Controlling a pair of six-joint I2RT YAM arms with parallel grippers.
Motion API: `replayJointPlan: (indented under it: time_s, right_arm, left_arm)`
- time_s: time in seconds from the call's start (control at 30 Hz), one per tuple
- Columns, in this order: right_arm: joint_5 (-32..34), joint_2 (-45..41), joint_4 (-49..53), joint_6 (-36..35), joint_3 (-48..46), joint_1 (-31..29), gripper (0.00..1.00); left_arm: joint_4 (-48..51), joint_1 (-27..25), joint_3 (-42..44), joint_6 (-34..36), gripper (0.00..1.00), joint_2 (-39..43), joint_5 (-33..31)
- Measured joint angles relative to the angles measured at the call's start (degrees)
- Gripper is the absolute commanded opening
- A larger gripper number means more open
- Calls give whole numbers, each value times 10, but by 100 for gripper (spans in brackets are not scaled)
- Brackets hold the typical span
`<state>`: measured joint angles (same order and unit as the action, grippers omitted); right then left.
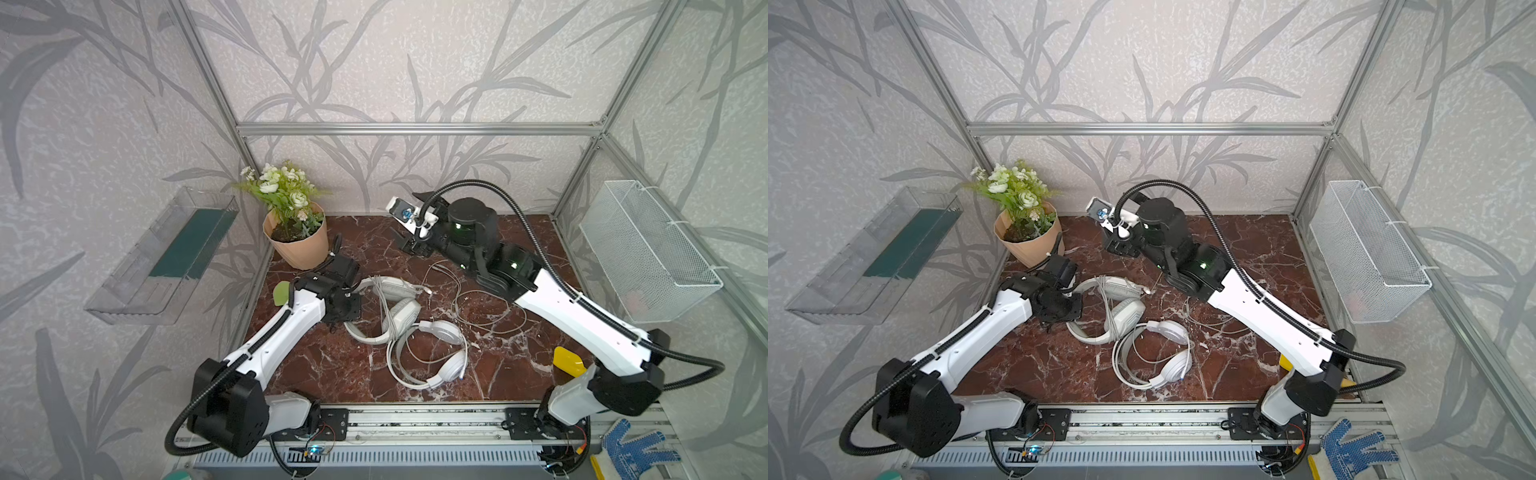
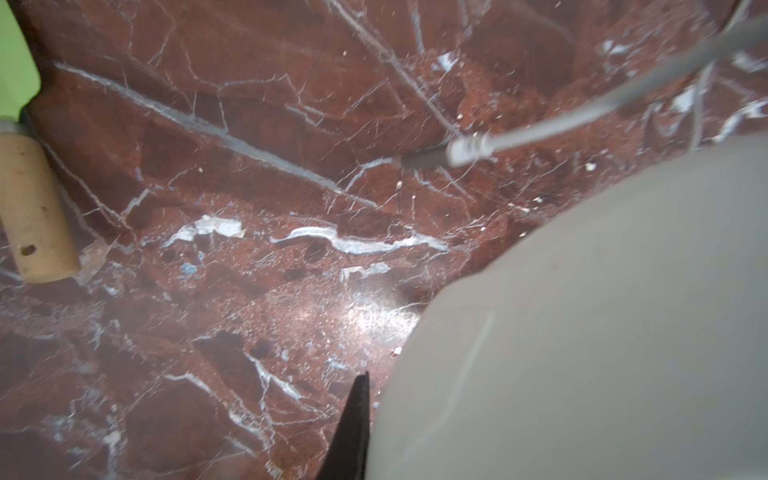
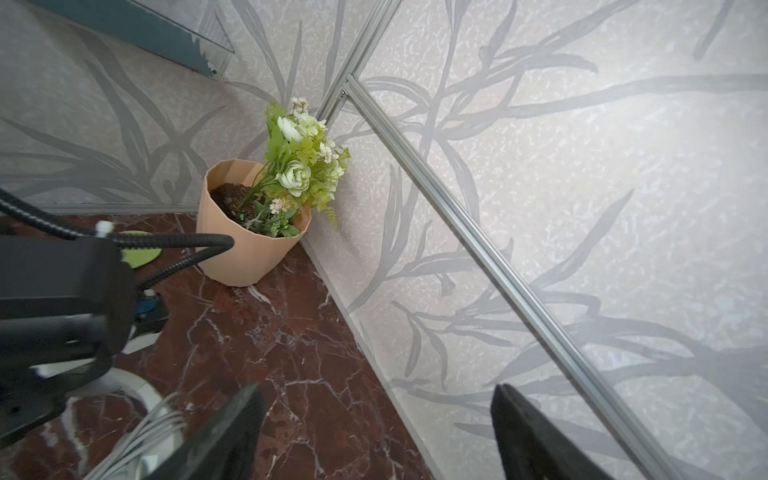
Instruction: Wrap the headphones
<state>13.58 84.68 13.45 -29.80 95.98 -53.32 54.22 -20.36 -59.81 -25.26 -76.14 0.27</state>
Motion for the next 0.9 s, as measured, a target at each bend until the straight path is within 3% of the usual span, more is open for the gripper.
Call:
replayJointPlan:
  time_s: [0.37, 0.63, 0.9]
  right_arm:
    - [31, -193, -159, 141, -386, -9, 99]
    - [57, -332, -211, 207, -502, -10, 99]
    - [60, -371, -210, 253, -598, -12, 99]
  left_arm:
    - [90, 2, -249, 3, 0, -208, -82]
    - [137, 17, -417, 14, 0, -353, -99]
    - [177, 32, -566, 32, 0, -475, -101]
